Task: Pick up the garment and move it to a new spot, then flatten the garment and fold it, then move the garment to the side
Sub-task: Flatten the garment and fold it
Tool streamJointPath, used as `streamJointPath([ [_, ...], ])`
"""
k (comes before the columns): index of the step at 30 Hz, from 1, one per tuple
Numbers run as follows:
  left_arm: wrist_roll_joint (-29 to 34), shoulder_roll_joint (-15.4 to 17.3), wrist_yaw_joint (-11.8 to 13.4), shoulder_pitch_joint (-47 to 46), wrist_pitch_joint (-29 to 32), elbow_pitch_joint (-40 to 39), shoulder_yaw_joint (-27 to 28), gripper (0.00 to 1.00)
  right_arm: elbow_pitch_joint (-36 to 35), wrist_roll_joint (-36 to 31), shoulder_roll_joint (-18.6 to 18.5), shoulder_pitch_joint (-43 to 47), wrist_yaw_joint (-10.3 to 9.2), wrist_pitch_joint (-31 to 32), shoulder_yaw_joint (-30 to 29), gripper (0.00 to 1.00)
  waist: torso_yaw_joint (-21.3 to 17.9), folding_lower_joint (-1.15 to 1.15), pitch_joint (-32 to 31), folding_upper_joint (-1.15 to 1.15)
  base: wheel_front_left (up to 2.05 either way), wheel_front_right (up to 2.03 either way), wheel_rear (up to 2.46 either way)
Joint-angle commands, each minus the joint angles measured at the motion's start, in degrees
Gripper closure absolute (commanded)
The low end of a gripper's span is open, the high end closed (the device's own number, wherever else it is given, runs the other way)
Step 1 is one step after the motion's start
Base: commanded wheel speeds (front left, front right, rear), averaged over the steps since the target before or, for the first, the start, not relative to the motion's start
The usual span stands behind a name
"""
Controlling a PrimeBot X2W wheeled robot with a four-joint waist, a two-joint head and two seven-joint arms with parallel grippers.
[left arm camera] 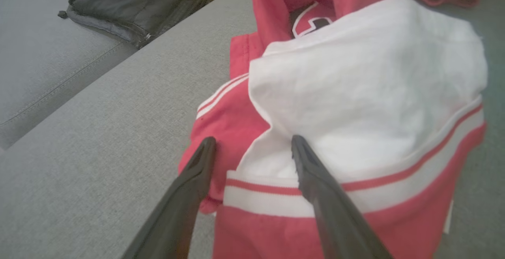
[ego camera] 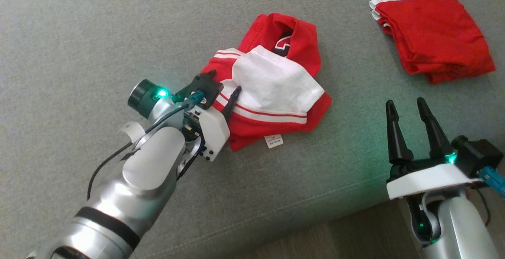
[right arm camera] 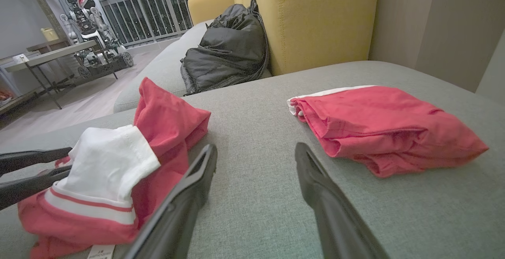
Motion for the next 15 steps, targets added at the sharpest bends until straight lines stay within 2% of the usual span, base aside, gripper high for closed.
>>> streamJointPath([
  [1, -0.04, 1.44, -0.50, -2.78, -0.24, -1.15, 1.21, 0.00, -2.03, 0.36, -0.42, -0.54, -0.01, -0.52, 1.09, 0.00, -0.15, 0.00, 0.00, 0.00, 0.00, 0.00, 0.00],
  [12, 1.42, 1.58, 0.28, -2.25, -3.18, -2.84, -0.93, 0.00, -1.83, 0.19, -0.42, -0.19, -0.01, -0.52, 1.07, 0.00, -0.12, 0.00, -0.77, 0.00, 0.00, 0.00, 0.00],
  [13, 1.32, 1.54, 0.26, -2.07, -3.19, -2.75, -1.05, 0.04, -1.80, 0.15, -0.42, -0.16, -0.01, -0.52, 1.12, 0.00, -0.16, 0.00, -0.92, 0.00, 0.00, 0.00, 0.00],
  [14, 1.30, 1.55, 0.25, -1.93, -3.19, -2.63, -1.20, 0.22, -1.78, 0.10, -0.42, -0.13, -0.01, -0.52, 1.19, 0.00, -0.21, 0.00, -1.09, 0.00, 0.00, 0.00, 0.00],
  [15, 1.26, 1.56, 0.26, -1.82, -3.16, -2.48, -1.32, 0.51, -1.79, 0.04, -0.42, -0.08, -0.01, -0.52, 1.25, 0.00, -0.27, 0.00, -1.22, 0.00, 0.00, 0.00, 0.00],
])
